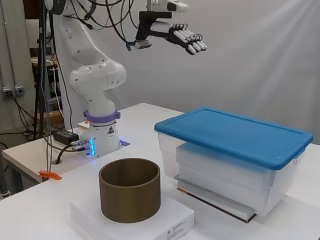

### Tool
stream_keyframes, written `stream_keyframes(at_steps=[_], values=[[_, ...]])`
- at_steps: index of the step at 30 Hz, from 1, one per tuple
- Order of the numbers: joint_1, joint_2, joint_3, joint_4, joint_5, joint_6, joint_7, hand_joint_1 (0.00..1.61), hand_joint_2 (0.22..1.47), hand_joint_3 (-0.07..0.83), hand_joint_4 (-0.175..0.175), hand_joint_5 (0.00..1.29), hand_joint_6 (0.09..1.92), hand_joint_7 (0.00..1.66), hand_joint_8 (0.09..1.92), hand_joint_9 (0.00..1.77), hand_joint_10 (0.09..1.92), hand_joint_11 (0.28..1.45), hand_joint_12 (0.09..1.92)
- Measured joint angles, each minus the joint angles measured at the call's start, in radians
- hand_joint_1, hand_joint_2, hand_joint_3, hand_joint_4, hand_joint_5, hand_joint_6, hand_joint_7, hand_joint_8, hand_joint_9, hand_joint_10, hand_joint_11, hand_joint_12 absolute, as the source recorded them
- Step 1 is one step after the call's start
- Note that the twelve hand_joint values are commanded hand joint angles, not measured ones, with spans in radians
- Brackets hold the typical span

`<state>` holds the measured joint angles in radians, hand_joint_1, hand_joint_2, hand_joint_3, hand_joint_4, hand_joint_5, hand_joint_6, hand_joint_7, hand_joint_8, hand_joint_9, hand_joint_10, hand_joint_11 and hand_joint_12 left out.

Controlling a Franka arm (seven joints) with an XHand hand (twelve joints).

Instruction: Teleoperate dual arm-hand system to remove items from a box

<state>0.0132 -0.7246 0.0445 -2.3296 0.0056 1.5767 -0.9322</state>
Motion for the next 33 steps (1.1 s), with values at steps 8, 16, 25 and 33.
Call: stream_keyframes(at_steps=[8, 16, 25, 33], values=[[0.014, 0.09, 0.069, 0.038, 0.02, -0.008, 0.006, 0.17, 0.9, -0.007, -0.002, 0.21, 0.09, 0.26, 0.09, 0.32, 0.09, 0.43, 0.09], [0.007, -0.033, 0.01, -0.288, -0.059, 0.18, 0.01, 0.29, 0.84, -0.015, -0.039, 0.05, 0.09, 0.1, 0.09, 0.24, 0.09, 0.42, 0.09], [-0.004, 0.148, 0.111, -0.344, -0.389, 0.347, 0.195, 0.32, 0.77, -0.025, -0.061, 0.0, 0.09, 0.0, 0.09, 0.14, 0.09, 0.38, 0.09], [0.012, 0.156, 0.15, -0.463, -0.609, 0.479, 0.233, 0.91, 1.05, 0.009, -0.087, 0.36, 0.5, 0.38, 0.44, 0.5, 0.36, 0.52, 0.09]])
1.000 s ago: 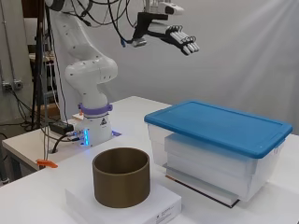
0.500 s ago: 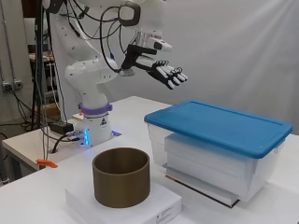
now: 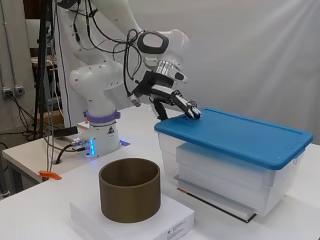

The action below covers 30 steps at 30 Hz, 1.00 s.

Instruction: Teleoperate dual arm-hand system to remove items from a box

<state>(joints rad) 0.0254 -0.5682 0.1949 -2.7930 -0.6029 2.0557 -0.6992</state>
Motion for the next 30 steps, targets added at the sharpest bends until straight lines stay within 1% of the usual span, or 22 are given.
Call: stream_keyframes(at_steps=[1, 2, 3, 4, 5, 7, 10, 11, 13, 14, 15, 16, 19, 21, 22, 23, 25, 26, 28, 29, 30], values=[[0.002, -0.002, 0.008, -0.011, -0.026, 0.017, 0.007, 1.1, 1.15, -0.006, -0.101, 0.49, 1.01, 0.52, 0.88, 0.65, 0.75, 0.6, 0.43], [0.007, -0.005, 0.014, -0.016, -0.049, 0.027, 0.01, 1.2, 1.21, -0.008, -0.118, 0.54, 1.37, 0.58, 1.17, 0.72, 1.01, 0.6, 0.75], [0.014, -0.021, 0.009, -0.02, -0.061, 0.04, -0.007, 1.25, 1.24, -0.005, -0.128, 0.54, 1.59, 0.62, 1.33, 0.76, 1.13, 0.59, 0.91], [0.018, -0.036, -0.008, -0.028, -0.059, 0.06, -0.035, 1.28, 1.26, -0.003, -0.137, 0.53, 1.71, 0.64, 1.42, 0.77, 1.19, 0.57, 0.99], [0.021, -0.052, -0.041, -0.038, -0.055, 0.092, -0.078, 1.29, 1.27, -0.002, -0.144, 0.53, 1.77, 0.65, 1.45, 0.79, 1.21, 0.57, 1.02], [0.027, -0.063, -0.113, -0.047, -0.052, 0.141, -0.15, 1.3, 1.27, -0.001, -0.154, 0.51, 1.81, 0.66, 1.47, 0.8, 1.22, 0.57, 1.04], [0.036, -0.073, -0.162, -0.049, -0.065, 0.171, -0.171, 1.31, 1.26, -0.001, -0.168, 0.51, 1.81, 0.68, 1.45, 0.83, 1.18, 0.58, 1.12], [0.04, -0.078, -0.155, -0.049, -0.087, 0.184, -0.166, 1.31, 1.26, -0.001, -0.17, 0.52, 1.81, 0.68, 1.44, 0.84, 1.16, 0.58, 1.11], [0.05, -0.083, -0.103, -0.039, -0.173, 0.21, -0.152, 1.32, 1.26, 0.0, -0.173, 0.52, 1.8, 0.69, 1.43, 0.85, 1.14, 0.58, 1.04], [0.052, -0.081, -0.079, -0.027, -0.205, 0.215, -0.151, 1.32, 1.26, 0.0, -0.17, 0.53, 1.8, 0.69, 1.43, 0.85, 1.13, 0.58, 0.98], [0.056, -0.068, -0.051, 0.013, -0.235, 0.221, -0.158, 1.31, 1.25, 0.0, -0.157, 0.53, 1.78, 0.69, 1.44, 0.84, 1.14, 0.59, 0.94], [0.058, -0.056, -0.045, 0.056, -0.228, 0.224, -0.165, 1.31, 1.26, 0.001, -0.145, 0.54, 1.78, 0.69, 1.45, 0.83, 1.15, 0.59, 0.91], [0.062, -0.017, -0.038, 0.19, -0.129, 0.203, -0.194, 1.31, 1.27, 0.002, -0.148, 0.53, 1.81, 0.67, 1.48, 0.8, 1.19, 0.59, 0.86], [0.064, 0.004, -0.029, 0.236, -0.073, 0.188, -0.209, 1.31, 1.27, 0.002, -0.153, 0.53, 1.82, 0.67, 1.49, 0.79, 1.19, 0.59, 0.85], [0.064, 0.01, -0.027, 0.243, -0.064, 0.182, -0.211, 1.31, 1.27, 0.002, -0.149, 0.53, 1.81, 0.67, 1.49, 0.79, 1.19, 0.59, 0.85], [0.062, 0.016, -0.025, 0.243, -0.063, 0.173, -0.209, 1.3, 1.27, 0.001, -0.124, 0.53, 1.77, 0.67, 1.5, 0.79, 1.2, 0.6, 0.86], [0.058, 0.064, -0.029, 0.253, -0.047, 0.142, -0.211, 1.31, 1.27, 0.0, -0.155, 0.55, 1.63, 0.67, 1.56, 0.77, 1.29, 0.6, 0.78], [0.056, 0.108, -0.034, 0.282, -0.033, 0.12, -0.215, 1.31, 1.27, 0.0, -0.165, 0.56, 1.59, 0.66, 1.57, 0.76, 1.31, 0.61, 0.75], [0.052, 0.198, -0.045, 0.397, -0.019, 0.092, -0.217, 1.32, 1.26, -0.001, -0.173, 0.57, 1.56, 0.66, 1.58, 0.76, 1.33, 0.61, 0.71], [0.05, 0.236, -0.052, 0.467, -0.016, 0.085, -0.218, 1.32, 1.26, -0.001, -0.175, 0.57, 1.55, 0.66, 1.57, 0.77, 1.33, 0.62, 0.73], [0.048, 0.276, -0.059, 0.543, -0.013, 0.075, -0.217, 1.31, 1.26, -0.001, -0.141, 0.56, 1.53, 0.66, 1.56, 0.79, 1.34, 0.61, 0.79]])
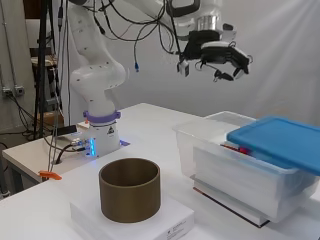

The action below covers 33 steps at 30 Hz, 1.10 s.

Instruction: Teleoperate dual arm-hand system to remove items from a box

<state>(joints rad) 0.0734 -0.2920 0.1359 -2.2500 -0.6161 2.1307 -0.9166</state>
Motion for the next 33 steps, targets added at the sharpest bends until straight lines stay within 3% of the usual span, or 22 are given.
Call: stream_keyframes(at_steps=[2, 5, 6, 7, 8, 9, 10, 12, 15, 19, 22, 24, 27, 28, 29, 30, 31, 33], values=[[-0.004, 0.075, -0.014, 0.141, -0.01, -0.012, 0.011, 1.31, 1.26, 0.0, -0.102, 0.55, 1.51, 0.66, 1.56, 0.81, 1.38, 0.59, 0.92], [-0.01, 0.13, -0.04, 0.263, -0.004, -0.01, 0.013, 1.21, 1.27, 0.0, -0.124, 0.62, 1.33, 0.71, 1.61, 0.79, 1.45, 0.57, 1.06], [-0.012, 0.137, -0.055, 0.27, 0.034, -0.022, -0.001, 1.19, 1.28, 0.0, -0.135, 0.62, 1.32, 0.74, 1.58, 0.8, 1.37, 0.56, 1.04], [-0.014, 0.14, -0.07, 0.264, 0.091, -0.034, -0.024, 0.88, 1.23, -0.006, -0.077, 0.56, 0.99, 0.7, 1.18, 0.75, 1.06, 0.57, 0.77], [-0.016, 0.141, -0.083, 0.252, 0.155, -0.049, -0.047, 0.6, 1.15, -0.012, -0.042, 0.46, 0.61, 0.59, 0.73, 0.64, 0.67, 0.55, 0.47], [-0.019, 0.146, -0.098, 0.232, 0.244, -0.079, -0.073, 0.42, 1.09, -0.01, -0.024, 0.39, 0.34, 0.51, 0.4, 0.58, 0.39, 0.53, 0.26], [-0.022, 0.154, -0.108, 0.218, 0.319, -0.119, -0.089, 0.32, 1.06, -0.007, -0.015, 0.36, 0.18, 0.47, 0.21, 0.54, 0.21, 0.52, 0.14], [-0.028, 0.184, -0.134, 0.21, 0.481, -0.265, -0.111, 0.26, 1.02, -0.003, -0.01, 0.36, 0.09, 0.47, 0.09, 0.55, 0.09, 0.52, 0.09], [-0.037, 0.245, -0.163, 0.24, 0.578, -0.456, -0.126, 0.28, 1.01, -0.003, -0.019, 0.38, 0.09, 0.45, 0.09, 0.53, 0.09, 0.51, 0.09], [-0.039, 0.34, -0.167, 0.255, 0.55, -0.422, -0.106, 0.29, 1.0, -0.003, -0.056, 0.31, 0.09, 0.3, 0.09, 0.39, 0.09, 0.45, 0.09], [-0.038, 0.368, -0.162, 0.273, 0.515, -0.408, -0.087, 0.18, 0.83, -0.015, -0.043, 0.07, 0.09, 0.13, 0.09, 0.31, 0.09, 0.45, 0.09], [-0.034, 0.4, -0.156, 0.309, 0.488, -0.443, -0.069, 0.16, 0.77, -0.021, -0.035, 0.01, 0.09, 0.08, 0.09, 0.28, 0.09, 0.45, 0.09], [-0.026, 0.517, -0.149, 0.411, 0.434, -0.479, -0.017, 0.17, 0.75, -0.02, -0.024, 0.0, 0.09, 0.05, 0.09, 0.25, 0.09, 0.45, 0.09], [-0.022, 0.573, -0.146, 0.454, 0.409, -0.486, -0.013, 0.44, 0.87, 0.004, 0.009, 0.21, 0.09, 0.27, 0.09, 0.46, 0.09, 0.54, 0.09], [-0.02, 0.613, -0.144, 0.489, 0.394, -0.491, -0.012, 0.76, 0.98, 0.01, -0.006, 0.5, 0.37, 0.58, 0.4, 0.78, 0.33, 0.64, 0.43], [-0.023, 0.645, -0.147, 0.522, 0.391, -0.485, -0.023, 0.98, 1.07, 0.011, -0.066, 0.67, 0.66, 0.75, 0.81, 0.97, 0.83, 0.71, 0.93], [-0.027, 0.65, -0.152, 0.533, 0.41, -0.47, -0.05, 1.1, 1.12, 0.009, -0.104, 0.74, 0.86, 0.84, 1.07, 1.03, 1.17, 0.72, 1.25], [-0.032, 0.626, -0.153, 0.502, 0.48, -0.45, -0.154, 1.2, 1.17, 0.003, -0.149, 0.79, 1.02, 0.91, 1.29, 1.06, 1.37, 0.68, 1.47]])
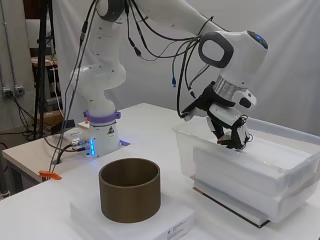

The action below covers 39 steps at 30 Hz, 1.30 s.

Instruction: Teleoperate dual arm-hand system to remove items from a box

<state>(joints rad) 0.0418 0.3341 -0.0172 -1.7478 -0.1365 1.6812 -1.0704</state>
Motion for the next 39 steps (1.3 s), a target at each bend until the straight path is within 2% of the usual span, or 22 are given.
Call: stream_keyframes(at_steps=[2, 5, 6, 7, 9, 10, 11, 14, 15, 19, 22, 25, 26, 27, 28, 29, 30, 33, 39], values=[[-0.001, -0.043, 0.003, -0.062, 0.032, 0.019, -0.083, 1.22, 1.18, 0.001, -0.163, 0.79, 1.07, 0.92, 1.33, 1.06, 1.32, 0.64, 1.47], [-0.001, -0.113, 0.006, -0.143, 0.0, 0.045, -0.084, 1.22, 1.2, 0.002, -0.174, 0.76, 1.1, 0.89, 1.41, 1.04, 1.43, 0.65, 1.53], [-0.001, -0.132, 0.007, -0.148, -0.003, 0.052, -0.077, 1.22, 1.2, 0.0, -0.169, 0.76, 1.11, 0.91, 1.37, 1.05, 1.39, 0.64, 1.52], [-0.002, -0.154, 0.006, -0.145, -0.001, 0.061, -0.078, 1.21, 1.2, 0.0, -0.133, 0.75, 1.16, 0.92, 1.31, 1.05, 1.24, 0.63, 1.48], [-0.005, -0.216, -0.001, -0.124, 0.015, 0.069, -0.087, 1.3, 1.16, 0.0, -0.098, 0.76, 1.16, 0.91, 1.11, 1.05, 1.16, 0.6, 1.31], [-0.007, -0.244, -0.008, -0.116, 0.022, 0.063, -0.086, 1.33, 1.15, 0.0, -0.095, 0.76, 1.15, 0.92, 1.05, 1.06, 1.15, 0.6, 1.26], [-0.011, -0.285, -0.02, -0.113, 0.023, 0.053, -0.089, 1.35, 1.14, -0.001, -0.11, 0.77, 1.12, 0.94, 1.0, 1.07, 1.15, 0.6, 1.25], [-0.029, -0.394, -0.074, -0.187, 0.011, 0.077, -0.102, 1.24, 1.17, 0.0, -0.105, 0.77, 1.15, 0.98, 1.11, 1.12, 0.95, 0.62, 1.35], [-0.037, -0.428, -0.099, -0.225, 0.007, 0.094, -0.112, 1.23, 1.17, 0.0, -0.109, 0.77, 1.14, 0.98, 1.14, 1.12, 0.98, 0.63, 1.41], [-0.079, -0.666, -0.186, -0.422, -0.031, 0.124, -0.122, 1.22, 1.18, 0.0, -0.144, 0.8, 1.07, 0.94, 1.3, 1.07, 1.37, 0.68, 1.6], [-0.106, -0.749, -0.291, -0.53, -0.072, 0.173, -0.145, 1.23, 1.18, 0.0, -0.167, 0.82, 1.02, 0.92, 1.34, 1.07, 1.48, 0.7, 1.63], [-0.116, -0.741, -0.384, -0.535, -0.099, 0.195, -0.185, 1.22, 1.2, 0.002, -0.175, 0.81, 1.01, 0.89, 1.42, 1.09, 1.55, 0.72, 1.66], [-0.117, -0.732, -0.397, -0.528, -0.108, 0.192, -0.185, 1.12, 1.2, 0.002, -0.055, 0.8, 1.1, 0.88, 1.47, 1.09, 1.6, 0.73, 1.67], [-0.117, -0.718, -0.402, -0.52, -0.115, 0.187, -0.179, 1.04, 1.2, 0.002, 0.047, 0.8, 1.17, 0.89, 1.52, 1.11, 1.67, 0.74, 1.69], [-0.117, -0.701, -0.402, -0.509, -0.119, 0.183, -0.173, 0.99, 1.21, 0.001, 0.11, 0.8, 1.22, 0.9, 1.56, 1.12, 1.71, 0.76, 1.71], [-0.117, -0.672, -0.403, -0.494, -0.119, 0.183, -0.17, 0.96, 1.21, 0.001, 0.142, 0.79, 1.25, 0.9, 1.62, 1.13, 1.76, 0.77, 1.73], [-0.117, -0.647, -0.408, -0.482, -0.119, 0.183, -0.169, 0.94, 1.22, 0.002, 0.151, 0.77, 1.29, 0.89, 1.7, 1.13, 1.82, 0.79, 1.75], [-0.119, -0.554, -0.419, -0.421, -0.115, 0.162, -0.147, 0.92, 1.24, 0.001, 0.151, 0.74, 1.35, 0.86, 1.87, 1.1, 1.91, 0.78, 1.78], [-0.125, -0.446, -0.438, -0.366, -0.129, 0.167, -0.073, 0.91, 1.25, 0.0, 0.162, 0.73, 1.37, 0.81, 1.87, 1.01, 1.92, 0.67, 1.73]])
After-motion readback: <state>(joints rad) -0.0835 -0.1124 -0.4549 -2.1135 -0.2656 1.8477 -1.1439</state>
